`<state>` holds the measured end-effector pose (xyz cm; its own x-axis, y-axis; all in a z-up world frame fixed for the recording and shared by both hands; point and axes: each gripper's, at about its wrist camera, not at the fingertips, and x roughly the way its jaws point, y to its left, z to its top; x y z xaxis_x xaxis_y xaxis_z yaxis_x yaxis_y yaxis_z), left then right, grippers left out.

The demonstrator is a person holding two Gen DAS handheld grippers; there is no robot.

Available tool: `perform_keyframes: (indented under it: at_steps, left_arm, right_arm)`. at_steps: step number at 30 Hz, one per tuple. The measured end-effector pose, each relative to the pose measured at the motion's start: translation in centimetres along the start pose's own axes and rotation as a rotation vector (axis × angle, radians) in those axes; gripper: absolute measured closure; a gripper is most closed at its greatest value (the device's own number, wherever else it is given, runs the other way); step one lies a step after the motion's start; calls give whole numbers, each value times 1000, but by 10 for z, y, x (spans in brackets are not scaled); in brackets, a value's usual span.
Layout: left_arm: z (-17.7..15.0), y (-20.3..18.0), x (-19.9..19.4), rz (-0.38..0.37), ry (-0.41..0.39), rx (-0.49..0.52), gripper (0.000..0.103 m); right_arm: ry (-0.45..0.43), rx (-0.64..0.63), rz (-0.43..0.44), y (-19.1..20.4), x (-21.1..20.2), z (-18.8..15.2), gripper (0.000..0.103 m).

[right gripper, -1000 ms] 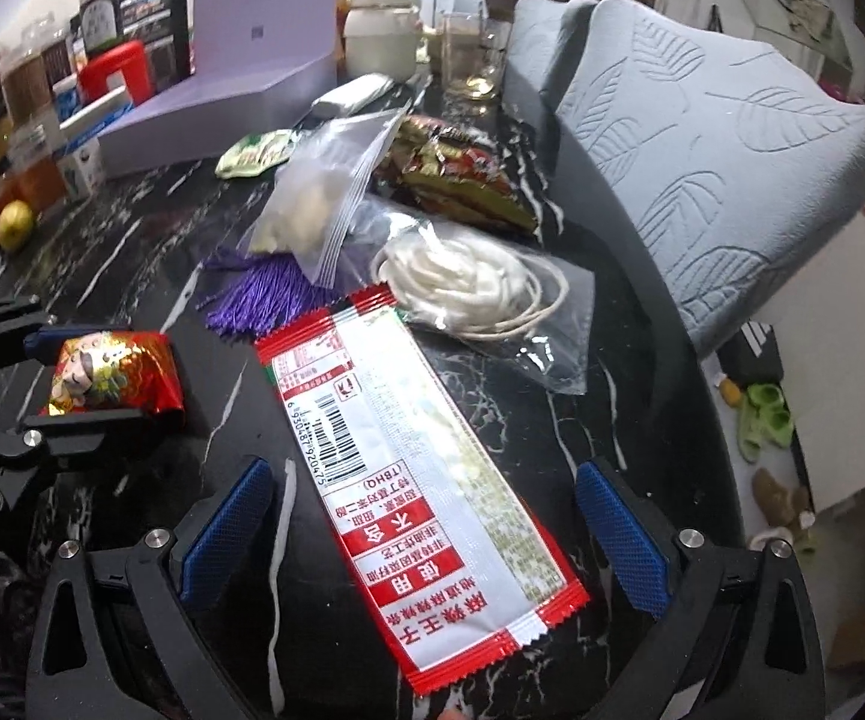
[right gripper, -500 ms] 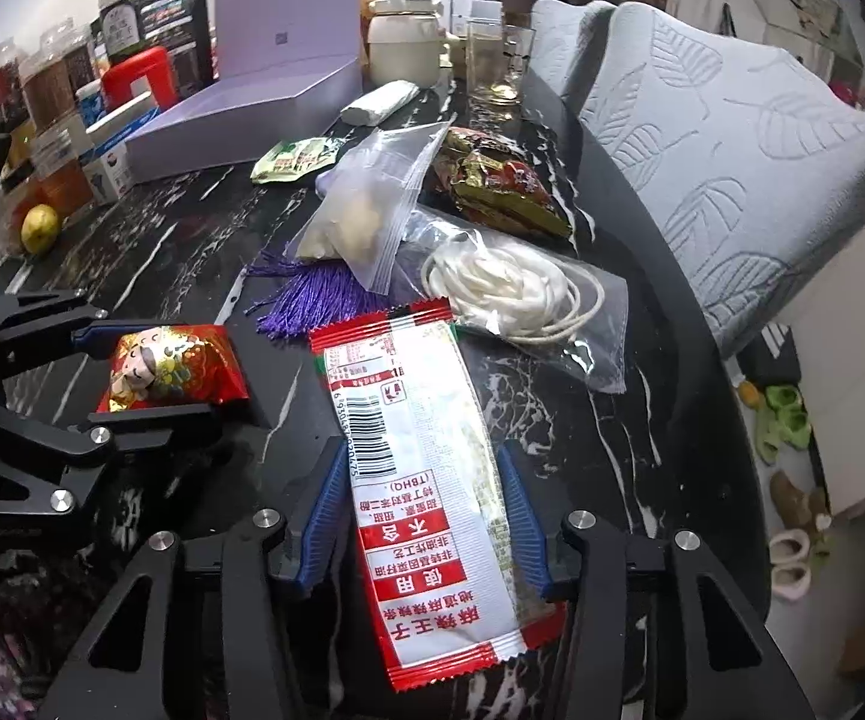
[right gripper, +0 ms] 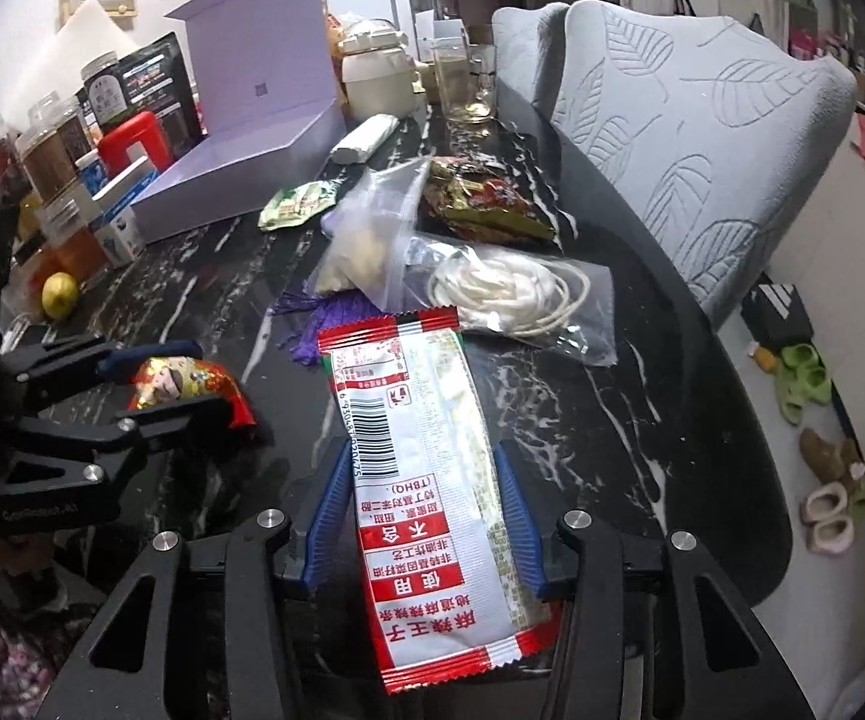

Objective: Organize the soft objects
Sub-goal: 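Carry the candy packet and sachet with both tools over the lavender gift box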

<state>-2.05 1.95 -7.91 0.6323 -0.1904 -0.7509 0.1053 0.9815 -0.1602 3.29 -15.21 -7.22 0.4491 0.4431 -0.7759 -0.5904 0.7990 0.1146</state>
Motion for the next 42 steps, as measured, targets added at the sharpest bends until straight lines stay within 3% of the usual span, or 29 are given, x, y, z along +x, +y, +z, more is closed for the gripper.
perform_keyframes:
  at_steps: [7,13,24,33,42]
  left_arm:
    - [-6,7,5,42,58,-11,51]
    - [-7,2,8,144,65,31,51]
    - [-13,18,-7,101,18,-52,51]
    - [-12,33,-39,148,-53,-87,51]
    - [-7,49,-84,249,-148,-119,51]
  right_arm:
    - [9,-8,18,8,4,1,56]
    - [16,2,26,9,6,1,56]
    - [17,11,39,9,8,-1,56]
    - [-10,-21,68,23,4,3,56]
    - [-50,-70,137,47,-2,10,56]
